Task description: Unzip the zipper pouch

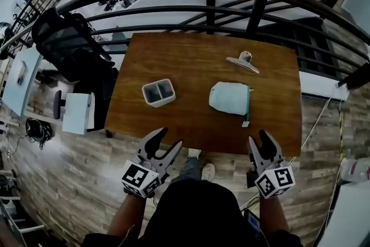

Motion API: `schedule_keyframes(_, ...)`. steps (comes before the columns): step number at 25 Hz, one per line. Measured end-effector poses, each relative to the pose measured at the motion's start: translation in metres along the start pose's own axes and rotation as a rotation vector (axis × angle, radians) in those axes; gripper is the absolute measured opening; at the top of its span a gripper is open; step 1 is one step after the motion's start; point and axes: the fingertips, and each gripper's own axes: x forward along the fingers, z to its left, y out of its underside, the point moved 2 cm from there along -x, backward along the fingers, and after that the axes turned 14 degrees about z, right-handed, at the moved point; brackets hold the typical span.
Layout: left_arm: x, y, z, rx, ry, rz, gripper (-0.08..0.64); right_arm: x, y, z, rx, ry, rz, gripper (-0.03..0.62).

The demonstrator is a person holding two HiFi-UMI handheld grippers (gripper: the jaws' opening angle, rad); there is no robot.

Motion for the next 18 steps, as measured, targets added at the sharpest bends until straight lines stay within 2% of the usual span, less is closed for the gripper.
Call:
schedule_keyframes(4, 0.027, -0.011, 0.004, 0.079, 0.046, 0.041, 0.235, 0.013, -0.006, 0.0, 0.004, 0.012, 0.017, 0.19)
schedule_keyframes(14, 0.111, -0.013, -0.016, 0.209, 0.263, 0.163, 0.221, 0.021, -0.002, -0.028, 0.078, 0.109, 0.048, 0.185)
schedule_keyframes(18, 0.143, -0.008, -0.021, 0.213, 0.331, 0.215, 0.219, 0.018, 0.005, -0.042, 0.119, 0.161, 0.06, 0.184)
